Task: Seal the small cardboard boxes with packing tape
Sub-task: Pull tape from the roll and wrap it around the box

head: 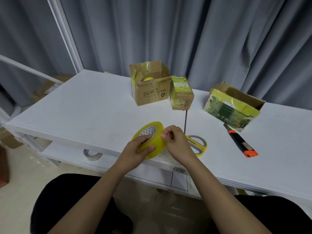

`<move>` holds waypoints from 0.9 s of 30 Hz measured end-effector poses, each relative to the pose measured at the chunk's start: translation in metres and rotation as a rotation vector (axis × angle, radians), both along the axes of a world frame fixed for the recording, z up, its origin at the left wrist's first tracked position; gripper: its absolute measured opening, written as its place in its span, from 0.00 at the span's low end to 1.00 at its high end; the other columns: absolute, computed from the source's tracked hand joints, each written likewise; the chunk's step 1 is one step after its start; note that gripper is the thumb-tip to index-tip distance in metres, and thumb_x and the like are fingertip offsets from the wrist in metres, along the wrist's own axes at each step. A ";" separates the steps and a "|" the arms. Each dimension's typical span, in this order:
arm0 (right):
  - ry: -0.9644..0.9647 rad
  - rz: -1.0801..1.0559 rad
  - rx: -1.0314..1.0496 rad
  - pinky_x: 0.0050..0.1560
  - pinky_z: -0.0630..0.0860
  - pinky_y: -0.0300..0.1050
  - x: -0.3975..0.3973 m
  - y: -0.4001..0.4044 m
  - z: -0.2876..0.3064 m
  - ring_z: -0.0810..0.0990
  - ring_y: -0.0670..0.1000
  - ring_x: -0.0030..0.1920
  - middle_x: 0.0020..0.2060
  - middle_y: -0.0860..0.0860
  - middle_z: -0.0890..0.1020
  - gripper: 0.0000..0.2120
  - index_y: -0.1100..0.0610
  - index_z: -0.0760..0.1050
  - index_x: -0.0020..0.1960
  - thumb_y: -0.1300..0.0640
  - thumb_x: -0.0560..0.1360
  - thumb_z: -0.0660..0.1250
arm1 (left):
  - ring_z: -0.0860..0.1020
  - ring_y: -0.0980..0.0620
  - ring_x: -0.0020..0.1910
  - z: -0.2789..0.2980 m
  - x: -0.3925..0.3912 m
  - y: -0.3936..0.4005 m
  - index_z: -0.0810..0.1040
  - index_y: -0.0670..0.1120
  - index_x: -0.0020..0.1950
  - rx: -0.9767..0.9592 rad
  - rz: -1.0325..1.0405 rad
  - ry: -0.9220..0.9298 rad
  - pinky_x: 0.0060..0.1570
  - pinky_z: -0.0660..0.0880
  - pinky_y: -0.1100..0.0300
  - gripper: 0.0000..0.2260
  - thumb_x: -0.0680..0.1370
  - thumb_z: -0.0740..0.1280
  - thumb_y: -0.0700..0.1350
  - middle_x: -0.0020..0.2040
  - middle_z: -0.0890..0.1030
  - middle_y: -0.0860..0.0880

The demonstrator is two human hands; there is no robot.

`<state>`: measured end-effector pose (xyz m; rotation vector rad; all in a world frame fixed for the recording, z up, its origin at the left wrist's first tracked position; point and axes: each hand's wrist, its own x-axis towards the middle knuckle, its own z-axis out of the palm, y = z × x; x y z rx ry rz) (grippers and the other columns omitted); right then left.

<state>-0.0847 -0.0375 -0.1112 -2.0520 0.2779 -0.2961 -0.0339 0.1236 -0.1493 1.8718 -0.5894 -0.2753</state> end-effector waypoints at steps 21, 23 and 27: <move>-0.029 -0.013 -0.050 0.48 0.70 0.39 0.001 0.005 0.003 0.71 0.47 0.43 0.50 0.55 0.73 0.07 0.56 0.70 0.53 0.64 0.77 0.62 | 0.76 0.53 0.58 0.003 0.003 0.001 0.76 0.48 0.64 -0.005 0.005 0.025 0.58 0.74 0.60 0.17 0.75 0.69 0.48 0.60 0.79 0.50; -0.012 -0.005 -0.039 0.49 0.70 0.42 0.001 0.004 0.004 0.71 0.47 0.44 0.49 0.55 0.74 0.07 0.55 0.70 0.51 0.65 0.77 0.62 | 0.76 0.54 0.58 0.001 0.003 0.001 0.76 0.50 0.62 -0.012 0.006 0.026 0.56 0.73 0.63 0.16 0.74 0.69 0.49 0.60 0.79 0.50; -0.009 0.002 -0.040 0.48 0.69 0.42 0.001 0.004 0.002 0.71 0.48 0.45 0.49 0.56 0.73 0.07 0.54 0.70 0.48 0.66 0.77 0.61 | 0.76 0.54 0.58 0.002 0.003 -0.001 0.76 0.55 0.59 -0.026 -0.006 0.011 0.55 0.72 0.67 0.14 0.75 0.69 0.48 0.59 0.79 0.51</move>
